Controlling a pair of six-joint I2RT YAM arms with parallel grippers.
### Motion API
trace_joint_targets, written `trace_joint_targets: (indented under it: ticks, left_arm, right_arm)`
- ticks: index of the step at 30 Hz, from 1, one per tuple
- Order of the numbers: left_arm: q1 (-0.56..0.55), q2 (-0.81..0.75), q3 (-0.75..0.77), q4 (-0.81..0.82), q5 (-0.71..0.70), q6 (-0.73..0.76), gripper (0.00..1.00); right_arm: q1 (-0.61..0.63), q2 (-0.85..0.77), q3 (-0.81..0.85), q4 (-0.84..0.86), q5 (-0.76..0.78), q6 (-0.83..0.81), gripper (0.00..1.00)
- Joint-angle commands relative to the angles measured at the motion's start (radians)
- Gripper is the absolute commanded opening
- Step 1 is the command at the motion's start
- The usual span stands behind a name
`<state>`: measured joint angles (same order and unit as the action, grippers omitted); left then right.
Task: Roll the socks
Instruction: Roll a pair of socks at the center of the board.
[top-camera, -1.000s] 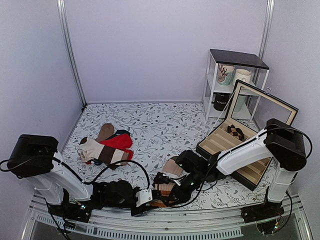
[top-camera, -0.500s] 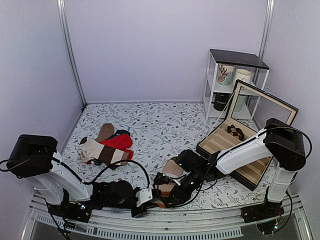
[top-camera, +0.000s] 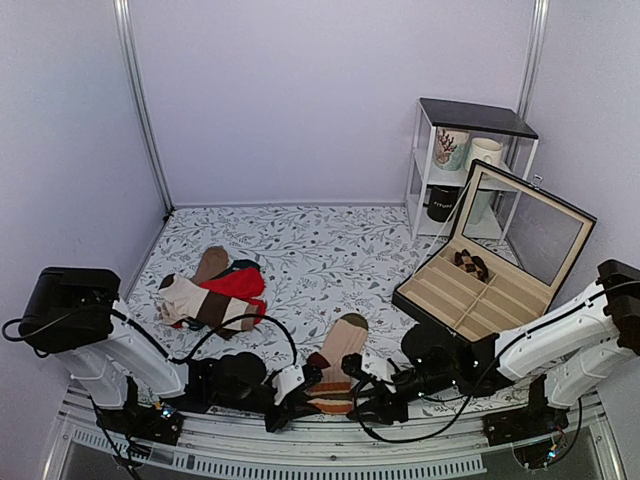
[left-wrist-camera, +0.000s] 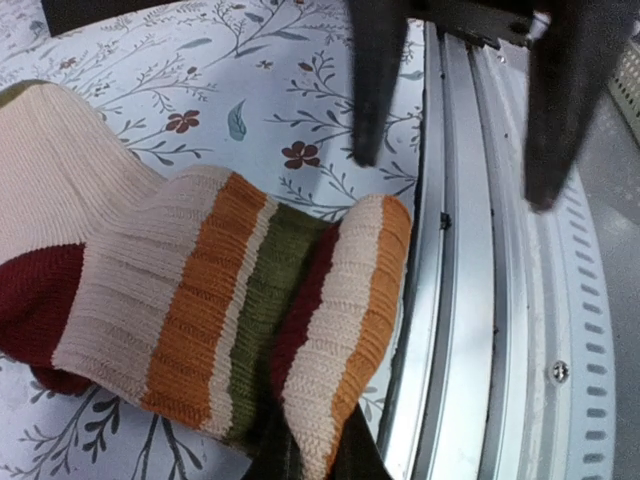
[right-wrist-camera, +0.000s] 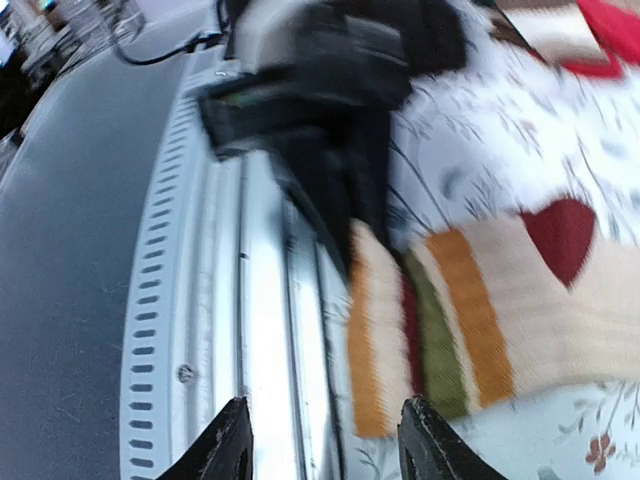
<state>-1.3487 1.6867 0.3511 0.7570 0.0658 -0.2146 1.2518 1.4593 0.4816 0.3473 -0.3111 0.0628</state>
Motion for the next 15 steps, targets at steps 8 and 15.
trace_joint_targets:
  ticks: [8,15]
  left_arm:
    - [0.036,0.106,-0.006,-0.141,0.133,-0.077,0.0]
    - [0.041,0.105,-0.012,-0.14,0.137,-0.081,0.0]
  right_arm:
    - [0.154,0.089,0.038,0.105,0.305,-0.238,0.52]
    - [0.161,0.16,0.058,0.085,0.334,-0.25,0.49]
